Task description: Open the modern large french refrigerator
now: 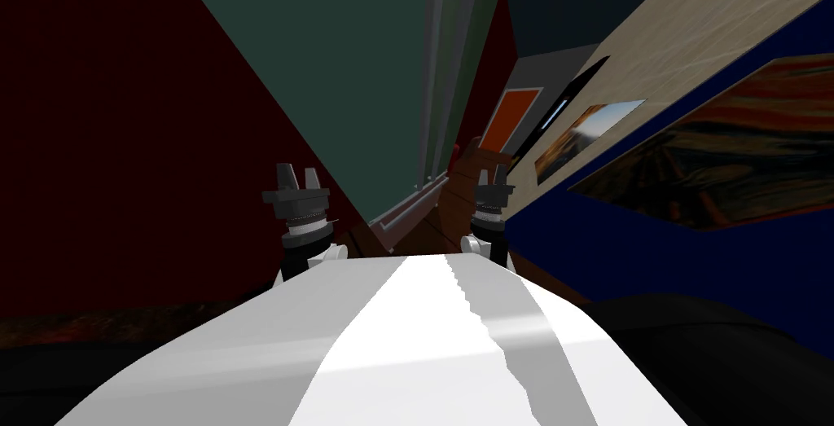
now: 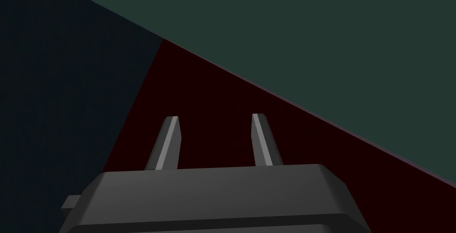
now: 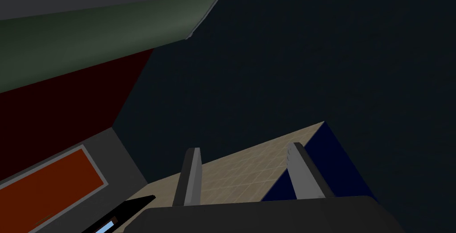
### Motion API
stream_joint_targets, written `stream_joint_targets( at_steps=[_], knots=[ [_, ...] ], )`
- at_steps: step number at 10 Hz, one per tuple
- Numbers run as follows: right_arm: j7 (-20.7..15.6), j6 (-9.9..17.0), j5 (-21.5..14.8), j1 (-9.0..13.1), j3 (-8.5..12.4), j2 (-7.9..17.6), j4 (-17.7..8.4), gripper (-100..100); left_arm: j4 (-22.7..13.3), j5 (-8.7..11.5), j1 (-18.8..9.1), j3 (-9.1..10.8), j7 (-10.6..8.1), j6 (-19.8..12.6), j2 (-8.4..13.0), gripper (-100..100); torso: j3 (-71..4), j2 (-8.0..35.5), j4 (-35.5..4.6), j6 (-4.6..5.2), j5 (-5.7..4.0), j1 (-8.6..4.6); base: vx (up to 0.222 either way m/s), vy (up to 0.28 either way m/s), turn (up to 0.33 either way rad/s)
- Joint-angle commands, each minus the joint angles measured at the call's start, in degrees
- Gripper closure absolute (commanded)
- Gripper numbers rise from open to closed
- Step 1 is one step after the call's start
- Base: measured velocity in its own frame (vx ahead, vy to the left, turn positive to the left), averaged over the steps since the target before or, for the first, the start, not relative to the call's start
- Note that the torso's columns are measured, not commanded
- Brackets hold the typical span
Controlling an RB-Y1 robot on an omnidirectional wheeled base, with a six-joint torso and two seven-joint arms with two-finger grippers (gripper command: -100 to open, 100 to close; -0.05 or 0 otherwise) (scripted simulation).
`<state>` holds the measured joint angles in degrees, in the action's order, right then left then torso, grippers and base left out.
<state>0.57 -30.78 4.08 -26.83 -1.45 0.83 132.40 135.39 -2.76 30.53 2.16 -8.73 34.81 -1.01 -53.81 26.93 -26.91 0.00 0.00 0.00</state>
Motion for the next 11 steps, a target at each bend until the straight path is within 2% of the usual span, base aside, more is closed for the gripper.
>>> stream_joint_targets(
  at_steps=[1,2,3,5,11],
  knots=[
    [0.0,0.0,0.0,0.0,0.0,0.0,0.0,0,0.0,0.0,0.0,0.00,0.00,0.0,0.0,0,-8.5,4.2,-4.2,0.00,0.00,0.00,0.000,0.000,0.000],
    [0.0,0.0,0.0,0.0,0.0,0.0,0.0,0,0.0,0.0,0.0,0.00,0.00,0.0,0.0,0,-16.9,8.5,-8.5,0.00,0.00,0.00,0.000,0.000,0.000],
    [0.0,0.0,0.0,0.0,0.0,0.0,0.0,0,-1.4,-0.1,-0.3,0.03,0.26,0.3,2.6,-100,-25.4,12.7,-12.7,0.00,0.00,0.00,0.008,-0.004,0.001],
    [0.0,0.0,0.0,0.0,0.0,0.0,0.0,0,-3.4,-0.2,-0.7,0.07,0.65,0.6,4.9,-100,-30.4,15.1,-15.1,0.00,0.01,0.01,0.003,-0.007,0.000],
    [0.0,0.0,0.0,0.0,0.0,0.0,0.0,0,-13.3,-0.8,-2.6,0.29,2.56,2.6,9.7,-100,-30.8,15.4,-15.4,0.00,0.00,0.00,0.008,-0.012,0.001]
  ],
)
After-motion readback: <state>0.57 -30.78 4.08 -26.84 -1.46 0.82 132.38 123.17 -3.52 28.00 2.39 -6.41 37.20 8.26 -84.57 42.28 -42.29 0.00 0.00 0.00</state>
